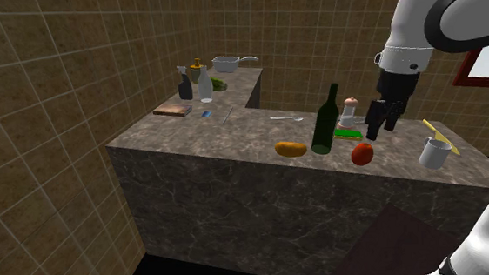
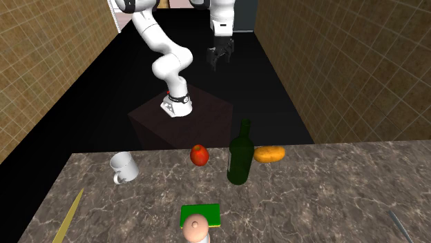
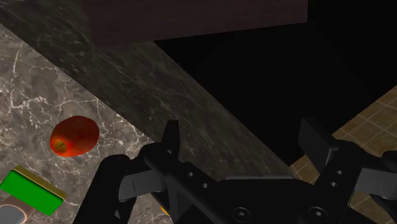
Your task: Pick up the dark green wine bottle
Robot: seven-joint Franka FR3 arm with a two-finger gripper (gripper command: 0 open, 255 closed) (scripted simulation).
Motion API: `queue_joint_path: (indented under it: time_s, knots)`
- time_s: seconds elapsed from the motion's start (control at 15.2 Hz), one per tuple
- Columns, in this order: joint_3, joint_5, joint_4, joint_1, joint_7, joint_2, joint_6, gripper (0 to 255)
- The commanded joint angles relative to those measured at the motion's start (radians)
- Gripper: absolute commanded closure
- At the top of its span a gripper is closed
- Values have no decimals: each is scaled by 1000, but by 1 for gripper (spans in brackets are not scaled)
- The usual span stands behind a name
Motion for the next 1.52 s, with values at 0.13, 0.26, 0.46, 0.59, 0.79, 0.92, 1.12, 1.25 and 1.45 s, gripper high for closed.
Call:
queue_joint_path:
  time_s: [0.13, 0.26, 0.46, 0.59, 0.79, 0.92, 1.12, 1.25, 1.45]
  knots:
    - [-31, -21, 33, -13, -33, 55, 31, 0]
    - [-60, -38, 70, -24, -66, 112, 59, 0]
    - [-103, -56, 134, -37, -114, 200, 97, 0]
    - [-131, -63, 182, -45, -146, 260, 118, 0]
    - [-171, -66, 262, -54, -195, 353, 144, 0]
    - [-197, -62, 321, -58, -228, 416, 157, 0]
    - [-235, -48, 419, -66, -279, 514, 170, 0]
    - [-259, -33, 490, -72, -313, 582, 173, 0]
    - [-292, -2, 607, -84, -366, 687, 169, 0]
